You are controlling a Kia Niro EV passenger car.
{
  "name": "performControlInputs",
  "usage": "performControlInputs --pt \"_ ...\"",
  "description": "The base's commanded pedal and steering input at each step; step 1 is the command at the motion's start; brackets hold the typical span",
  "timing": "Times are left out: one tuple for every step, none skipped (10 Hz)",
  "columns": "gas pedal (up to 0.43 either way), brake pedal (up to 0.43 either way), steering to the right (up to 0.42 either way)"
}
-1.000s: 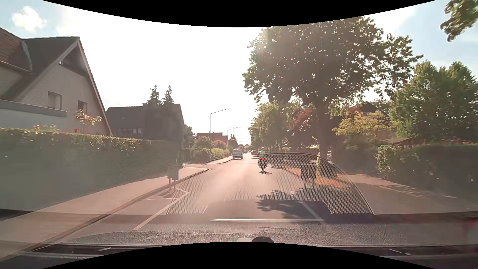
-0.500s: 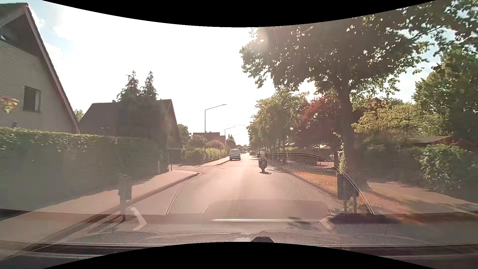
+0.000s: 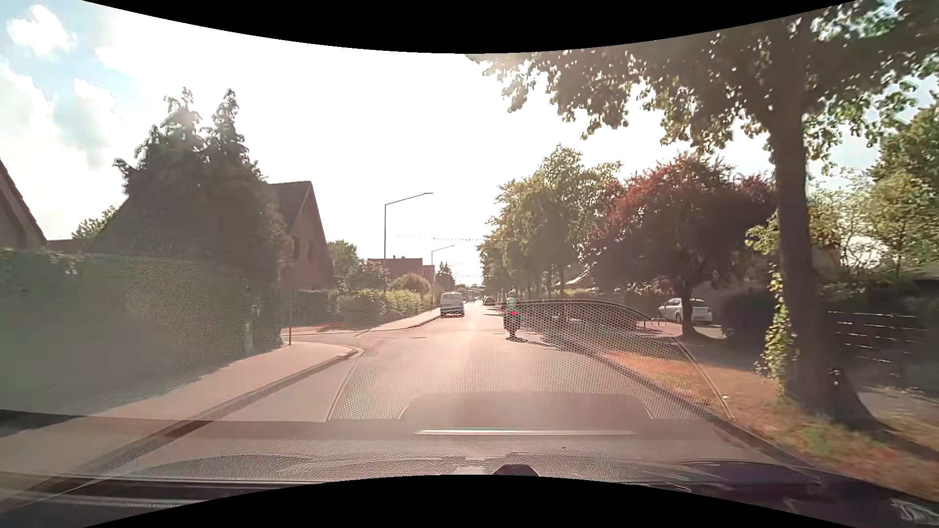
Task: Follow the waypoints while adhering to traffic rules and regulations
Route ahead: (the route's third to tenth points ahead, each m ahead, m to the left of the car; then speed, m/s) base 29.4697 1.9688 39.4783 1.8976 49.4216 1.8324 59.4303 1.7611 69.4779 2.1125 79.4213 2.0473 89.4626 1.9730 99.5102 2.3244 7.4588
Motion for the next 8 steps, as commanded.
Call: performControlInputs --pt "0.169 0.000 0.021" --pt "0.157 0.000 0.021" --pt "0.157 0.000 0.021" --pt "0.150 0.000 0.021" --pt "0.150 0.000 0.021" --pt "0.150 0.000 0.019" --pt "0.150 0.000 0.018" --pt "0.138 0.000 0.015"
